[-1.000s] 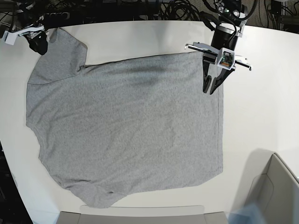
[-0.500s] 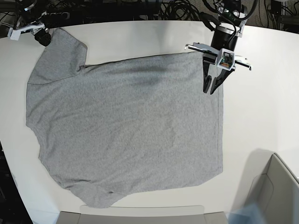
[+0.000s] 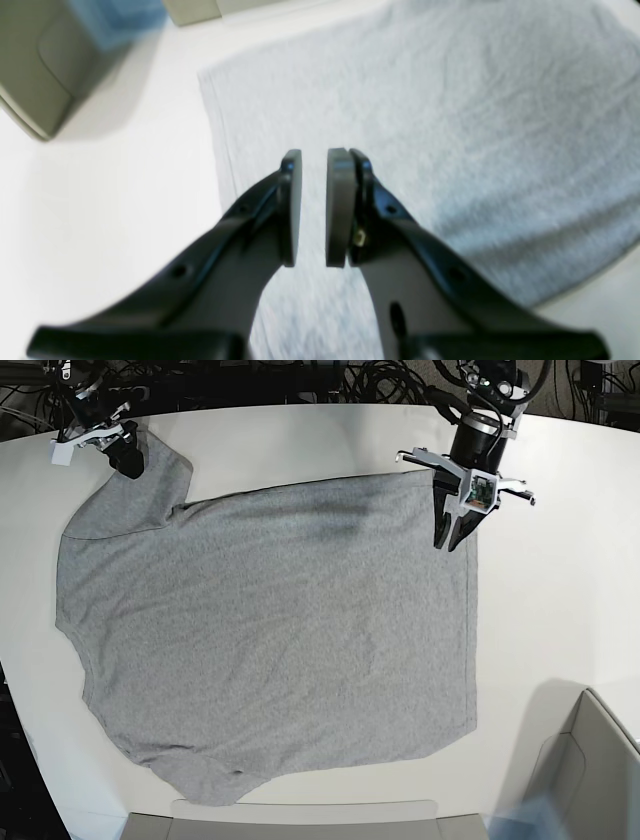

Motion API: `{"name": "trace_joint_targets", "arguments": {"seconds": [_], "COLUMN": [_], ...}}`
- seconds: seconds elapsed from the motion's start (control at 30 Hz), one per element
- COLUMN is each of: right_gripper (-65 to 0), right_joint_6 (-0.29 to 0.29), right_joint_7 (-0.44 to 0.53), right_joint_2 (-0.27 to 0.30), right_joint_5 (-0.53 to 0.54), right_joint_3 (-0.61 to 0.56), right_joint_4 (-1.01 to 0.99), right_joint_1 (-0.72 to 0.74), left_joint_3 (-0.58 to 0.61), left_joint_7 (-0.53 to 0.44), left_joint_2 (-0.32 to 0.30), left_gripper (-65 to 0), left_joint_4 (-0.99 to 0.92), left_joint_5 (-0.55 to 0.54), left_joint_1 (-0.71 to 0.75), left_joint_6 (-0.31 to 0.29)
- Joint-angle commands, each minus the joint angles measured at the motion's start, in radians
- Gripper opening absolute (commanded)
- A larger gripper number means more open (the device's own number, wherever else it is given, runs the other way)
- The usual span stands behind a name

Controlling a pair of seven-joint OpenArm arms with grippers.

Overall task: Fold the T-shirt properly
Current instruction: 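Move both grippers down to the shirt's collar-side corners, then close both grippers on the collar-side edge of the grey shirt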

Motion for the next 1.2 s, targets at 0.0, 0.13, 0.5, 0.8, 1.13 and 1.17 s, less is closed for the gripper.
{"name": "trace_joint_targets", "arguments": {"seconds": [0.0,0.13,0.5,0.8,1.13,1.17], "right_gripper": [-46.7,-46.7,-46.7,-46.7,-46.8,-46.8], "right_joint_6": [-0.022,-0.022,-0.022,-0.027,-0.032,-0.032], "right_joint_7": [-0.048,-0.053,-0.089,-0.089,-0.085,-0.089], "right_joint_2": [-0.003,0.000,0.049,0.040,0.005,-0.002], "right_joint_5": [-0.042,-0.042,-0.042,-0.042,-0.043,-0.043], "right_joint_3": [-0.008,-0.010,-0.010,-0.005,0.000,0.015], "right_joint_4": [-0.004,0.002,0.023,0.025,0.025,0.025], "right_joint_1": [-0.015,-0.016,-0.023,-0.018,-0.003,-0.003], "left_joint_3": [-0.006,-0.018,-0.368,-0.331,-0.215,-0.218], "left_joint_7": [-0.004,0.104,0.644,0.653,0.560,0.560], "left_joint_2": [0.000,-0.005,-0.049,-0.157,-0.252,-0.253], "left_gripper": [-54.9,-54.7,-49.8,-49.9,-49.9,-49.9], "left_joint_4": [0.017,0.017,-0.098,-0.305,-0.416,-0.417], "left_joint_5": [-0.010,-0.199,-0.767,-0.768,-0.777,-0.797], "left_joint_1": [0.003,0.003,-0.136,-0.116,-0.081,-0.084], "left_joint_6": [0.007,0.007,0.007,0.007,0.002,0.001]}}
